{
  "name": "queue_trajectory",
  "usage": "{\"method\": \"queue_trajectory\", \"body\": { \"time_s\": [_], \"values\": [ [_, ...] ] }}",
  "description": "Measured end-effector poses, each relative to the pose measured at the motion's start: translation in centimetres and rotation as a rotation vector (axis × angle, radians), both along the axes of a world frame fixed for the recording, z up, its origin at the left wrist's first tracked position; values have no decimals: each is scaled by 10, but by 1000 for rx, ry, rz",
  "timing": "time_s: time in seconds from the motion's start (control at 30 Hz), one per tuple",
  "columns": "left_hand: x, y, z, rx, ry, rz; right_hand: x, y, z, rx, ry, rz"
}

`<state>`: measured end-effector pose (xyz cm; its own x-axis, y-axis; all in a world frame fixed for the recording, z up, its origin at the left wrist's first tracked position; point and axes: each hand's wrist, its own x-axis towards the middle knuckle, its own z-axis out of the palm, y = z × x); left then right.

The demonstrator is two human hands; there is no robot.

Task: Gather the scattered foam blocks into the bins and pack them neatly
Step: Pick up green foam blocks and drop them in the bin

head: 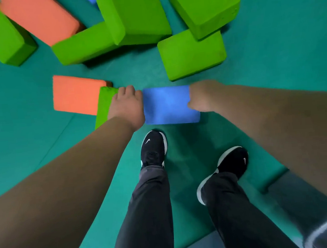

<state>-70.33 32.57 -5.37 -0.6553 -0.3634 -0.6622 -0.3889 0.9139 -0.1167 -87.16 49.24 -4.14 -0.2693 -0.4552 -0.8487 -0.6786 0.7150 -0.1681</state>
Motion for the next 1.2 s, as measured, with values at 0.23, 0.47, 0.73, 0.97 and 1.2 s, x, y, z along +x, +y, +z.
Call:
{"method": "queue_trajectory", "body": {
  "time_s": [0.23, 0.47, 0.73, 0.97, 1.2],
  "values": [
    [24, -41, -52, -213, -15, 394, 17, -59, -61, -94, 40, 81],
    [39, -51, -98, -250, -29, 590, 28, -88, -106, 1, 67, 221],
    [49, -70, -92, -86, -20, 577, 49, -84, -118, 94, -9, -85],
    [40, -49, -62, -7, -80, 440, 53, -46, -99, 82, 43, 24],
    [-13, 5, -2, 46, -119, 190, 9, 33, -36, 99, 54, -274]
  ]
}}
